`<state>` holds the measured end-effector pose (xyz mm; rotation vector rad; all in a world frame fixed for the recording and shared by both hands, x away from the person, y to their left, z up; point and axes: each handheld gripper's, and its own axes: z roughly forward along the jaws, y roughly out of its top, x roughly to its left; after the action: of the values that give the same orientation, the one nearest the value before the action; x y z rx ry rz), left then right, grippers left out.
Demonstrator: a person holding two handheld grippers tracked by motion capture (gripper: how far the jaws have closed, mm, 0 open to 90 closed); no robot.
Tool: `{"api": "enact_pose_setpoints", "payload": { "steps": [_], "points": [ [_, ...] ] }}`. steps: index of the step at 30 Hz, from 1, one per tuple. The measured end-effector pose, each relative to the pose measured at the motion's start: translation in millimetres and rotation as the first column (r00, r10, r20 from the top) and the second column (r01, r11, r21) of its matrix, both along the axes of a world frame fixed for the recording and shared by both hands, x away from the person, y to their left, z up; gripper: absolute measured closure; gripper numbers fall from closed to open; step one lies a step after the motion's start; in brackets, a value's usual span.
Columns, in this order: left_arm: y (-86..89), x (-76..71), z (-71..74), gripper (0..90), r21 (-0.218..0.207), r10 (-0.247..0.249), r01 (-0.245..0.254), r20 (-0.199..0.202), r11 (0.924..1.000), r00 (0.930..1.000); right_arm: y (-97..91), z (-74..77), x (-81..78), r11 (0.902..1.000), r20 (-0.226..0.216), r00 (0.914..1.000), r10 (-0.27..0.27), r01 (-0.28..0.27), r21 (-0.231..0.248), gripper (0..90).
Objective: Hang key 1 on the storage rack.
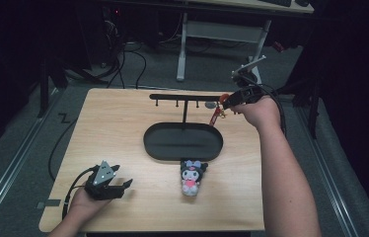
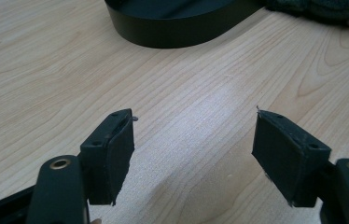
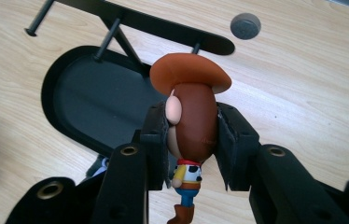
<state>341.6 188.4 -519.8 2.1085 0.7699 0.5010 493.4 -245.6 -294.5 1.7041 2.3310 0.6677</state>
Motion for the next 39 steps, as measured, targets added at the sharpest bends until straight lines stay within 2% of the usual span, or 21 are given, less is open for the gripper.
{"api": "enact_pose_setpoints", "payload": {
  "steps": [15,26,33,39],
  "points": [
    [-2.2,-0.2,-0.9,29.7,0.014,-0.011,0.011,-0.007,0.9998,0.9999,-13.9,-34.9,-3.6,0.9992,-0.032,0.9989,-0.034,0.034,0.018,67.0],
    [-2.2,-0.2,-0.9,29.7,0.019,-0.014,0.015,-0.012,0.9997,0.9998,-13.5,-69.2,1.0,0.9982,-0.046,0.9981,-0.042,0.044,0.042,66.8],
    [-2.2,-0.1,-1.4,29.8,0.015,-0.011,0.011,-0.012,0.9998,0.9999,-11.6,-79.2,4.8,0.9969,-0.047,0.9973,-0.057,0.059,0.053,66.8],
    [-1.8,0.2,-1.1,29.9,0.015,-0.011,0.011,-0.012,0.9998,0.9999,-8.3,-86.5,7.4,0.9968,-0.077,0.9957,-0.052,0.056,0.057,65.9]
  ]
}}
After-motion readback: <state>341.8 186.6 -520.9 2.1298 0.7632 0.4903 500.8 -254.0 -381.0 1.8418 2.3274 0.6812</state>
